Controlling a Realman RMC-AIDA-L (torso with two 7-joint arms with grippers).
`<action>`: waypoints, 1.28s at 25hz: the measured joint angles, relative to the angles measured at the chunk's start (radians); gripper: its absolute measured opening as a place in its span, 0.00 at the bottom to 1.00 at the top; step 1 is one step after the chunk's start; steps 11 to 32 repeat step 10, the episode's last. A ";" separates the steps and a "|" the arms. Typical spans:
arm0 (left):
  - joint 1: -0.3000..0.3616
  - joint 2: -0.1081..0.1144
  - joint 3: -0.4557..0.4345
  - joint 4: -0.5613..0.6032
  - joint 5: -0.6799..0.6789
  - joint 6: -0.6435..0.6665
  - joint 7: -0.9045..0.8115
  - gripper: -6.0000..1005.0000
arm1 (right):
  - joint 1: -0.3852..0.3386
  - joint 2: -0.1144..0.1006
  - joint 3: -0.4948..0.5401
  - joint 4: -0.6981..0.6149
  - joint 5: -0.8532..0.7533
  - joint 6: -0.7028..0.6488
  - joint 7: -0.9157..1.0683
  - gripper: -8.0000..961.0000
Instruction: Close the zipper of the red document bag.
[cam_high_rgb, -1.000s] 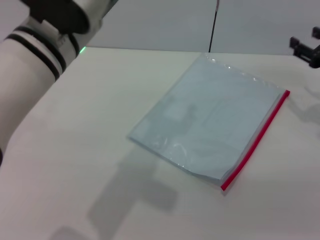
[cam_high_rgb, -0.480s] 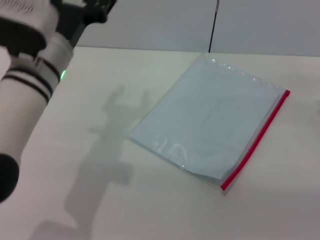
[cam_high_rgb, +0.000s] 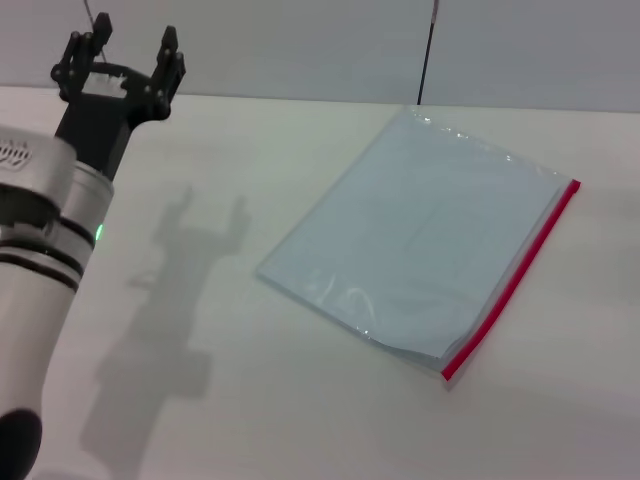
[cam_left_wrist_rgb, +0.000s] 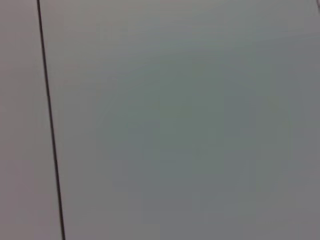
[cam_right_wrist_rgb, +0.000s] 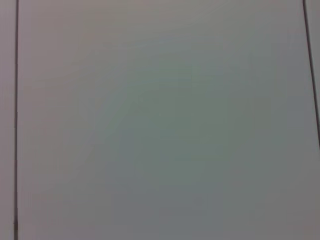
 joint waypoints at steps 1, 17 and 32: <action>0.000 0.000 0.000 0.000 0.000 0.000 0.000 0.71 | 0.002 0.000 0.000 0.009 0.000 -0.002 -0.001 0.68; -0.022 0.002 0.018 0.074 0.003 0.057 -0.080 0.71 | 0.009 0.000 0.000 0.021 -0.005 -0.002 -0.002 0.68; -0.022 0.002 0.018 0.074 0.003 0.057 -0.080 0.71 | 0.009 0.000 0.000 0.021 -0.005 -0.002 -0.002 0.68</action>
